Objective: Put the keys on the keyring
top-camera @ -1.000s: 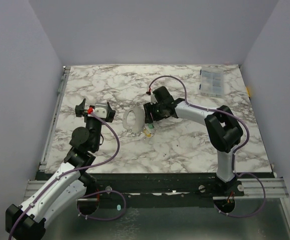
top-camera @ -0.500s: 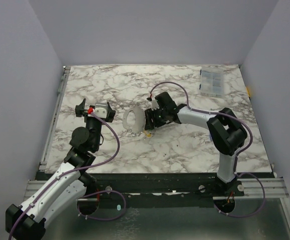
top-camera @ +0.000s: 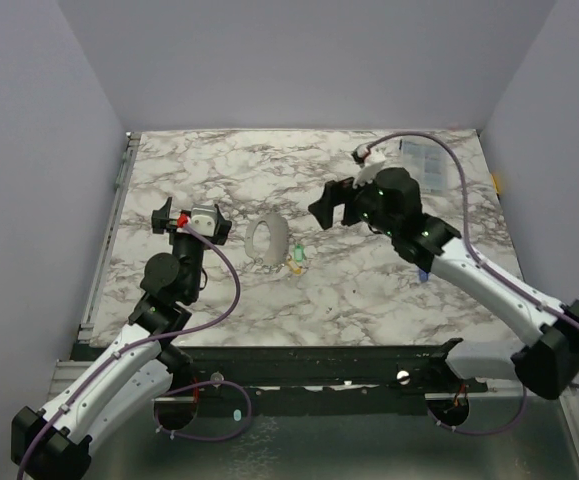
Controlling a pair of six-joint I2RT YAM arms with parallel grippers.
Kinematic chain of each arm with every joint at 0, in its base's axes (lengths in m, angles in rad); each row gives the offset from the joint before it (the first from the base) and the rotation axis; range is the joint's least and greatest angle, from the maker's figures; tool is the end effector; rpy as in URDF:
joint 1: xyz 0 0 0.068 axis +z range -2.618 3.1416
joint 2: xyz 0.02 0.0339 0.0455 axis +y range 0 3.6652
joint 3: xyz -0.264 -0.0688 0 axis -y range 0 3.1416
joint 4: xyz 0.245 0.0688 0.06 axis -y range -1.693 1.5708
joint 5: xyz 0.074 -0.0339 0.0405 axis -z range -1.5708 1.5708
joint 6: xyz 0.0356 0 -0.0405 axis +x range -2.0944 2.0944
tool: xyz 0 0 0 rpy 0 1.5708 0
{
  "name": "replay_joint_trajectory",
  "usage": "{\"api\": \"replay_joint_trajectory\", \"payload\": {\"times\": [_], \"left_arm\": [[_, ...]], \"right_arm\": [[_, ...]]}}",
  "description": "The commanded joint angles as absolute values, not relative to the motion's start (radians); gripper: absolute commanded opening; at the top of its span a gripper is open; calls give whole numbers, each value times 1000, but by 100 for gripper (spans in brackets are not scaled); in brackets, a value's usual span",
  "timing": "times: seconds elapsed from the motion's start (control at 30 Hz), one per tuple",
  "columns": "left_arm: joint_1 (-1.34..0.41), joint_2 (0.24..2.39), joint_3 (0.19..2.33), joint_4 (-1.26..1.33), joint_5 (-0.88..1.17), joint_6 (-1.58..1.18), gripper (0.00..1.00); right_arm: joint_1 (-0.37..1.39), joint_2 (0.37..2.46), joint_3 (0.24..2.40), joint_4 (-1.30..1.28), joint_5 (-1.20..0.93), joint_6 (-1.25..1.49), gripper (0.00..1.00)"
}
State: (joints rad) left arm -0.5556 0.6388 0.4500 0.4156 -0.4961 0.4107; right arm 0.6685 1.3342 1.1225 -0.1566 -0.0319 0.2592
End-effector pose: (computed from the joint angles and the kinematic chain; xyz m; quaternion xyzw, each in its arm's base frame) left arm 0.1471 -0.0714 0.3075 0.1102 0.6237 0.0975 0.7677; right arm 0.2445 0.1946 0.3379 -0.1764 0.8055 0.2648 0.5000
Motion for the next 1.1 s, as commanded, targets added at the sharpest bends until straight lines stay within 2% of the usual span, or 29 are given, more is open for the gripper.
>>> {"api": "replay_joint_trajectory", "payload": {"times": [0.0, 0.23, 0.57, 1.07], "left_arm": [[-549, 643, 451, 407, -476, 417, 99], [-549, 651, 449, 407, -476, 407, 99], [-549, 670, 447, 407, -477, 402, 99], [-549, 686, 449, 407, -466, 394, 99]], "right_arm": [[675, 1129, 965, -31, 168, 277, 100], [675, 855, 821, -24, 377, 295, 100], [674, 600, 675, -121, 459, 326, 100], [674, 529, 642, -138, 452, 343, 100]]}}
